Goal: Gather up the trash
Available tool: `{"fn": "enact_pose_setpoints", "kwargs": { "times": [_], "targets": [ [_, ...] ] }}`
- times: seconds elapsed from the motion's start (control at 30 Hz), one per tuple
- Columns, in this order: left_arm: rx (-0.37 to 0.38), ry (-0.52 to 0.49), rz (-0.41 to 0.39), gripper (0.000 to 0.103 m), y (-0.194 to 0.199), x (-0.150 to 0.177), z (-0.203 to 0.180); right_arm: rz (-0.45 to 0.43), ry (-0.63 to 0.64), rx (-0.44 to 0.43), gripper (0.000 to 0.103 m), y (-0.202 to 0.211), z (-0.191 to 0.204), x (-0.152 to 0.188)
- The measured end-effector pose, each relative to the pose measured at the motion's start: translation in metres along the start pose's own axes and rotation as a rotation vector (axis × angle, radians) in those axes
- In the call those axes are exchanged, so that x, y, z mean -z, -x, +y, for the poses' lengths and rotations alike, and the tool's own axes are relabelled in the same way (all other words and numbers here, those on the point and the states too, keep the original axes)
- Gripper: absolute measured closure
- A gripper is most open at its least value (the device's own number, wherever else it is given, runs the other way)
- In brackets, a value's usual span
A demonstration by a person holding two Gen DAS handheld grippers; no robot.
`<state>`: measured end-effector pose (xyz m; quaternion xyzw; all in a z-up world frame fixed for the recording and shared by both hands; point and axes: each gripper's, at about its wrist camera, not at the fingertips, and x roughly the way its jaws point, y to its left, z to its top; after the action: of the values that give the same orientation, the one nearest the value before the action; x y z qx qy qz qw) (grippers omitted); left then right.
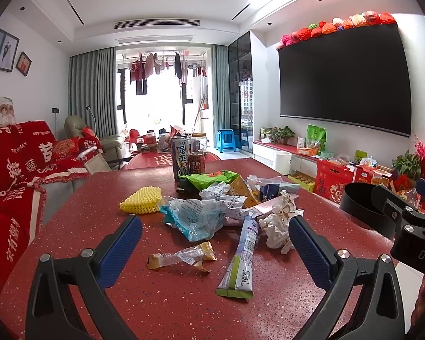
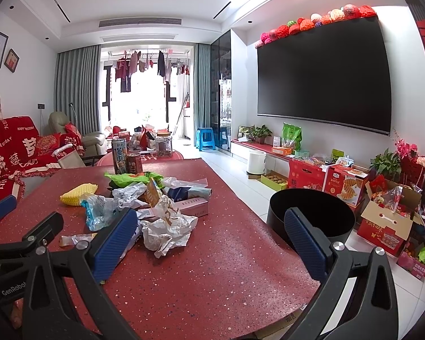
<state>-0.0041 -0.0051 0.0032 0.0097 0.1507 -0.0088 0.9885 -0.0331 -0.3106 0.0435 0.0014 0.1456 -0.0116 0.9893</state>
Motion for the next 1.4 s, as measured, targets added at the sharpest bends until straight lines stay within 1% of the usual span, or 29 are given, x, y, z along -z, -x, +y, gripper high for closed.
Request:
{"fn": "enact_pose_setpoints", "kwargs": {
  "times": [0.67,1.4],
  "targets": [
    [0.001,-0.002,-0.003,0.0,0.0046,-0.0028,0.0005,-0.006,-0.003,-0.002,0.0,0.0029,0.001,-0.0069],
    [0.004,-0.007,-0.005,0.0,0.0063,-0.0044,-0.0012,-0.009,-0.003,-0.004,0.0,0.0047,-0.0001,-0.005]
  ]
}}
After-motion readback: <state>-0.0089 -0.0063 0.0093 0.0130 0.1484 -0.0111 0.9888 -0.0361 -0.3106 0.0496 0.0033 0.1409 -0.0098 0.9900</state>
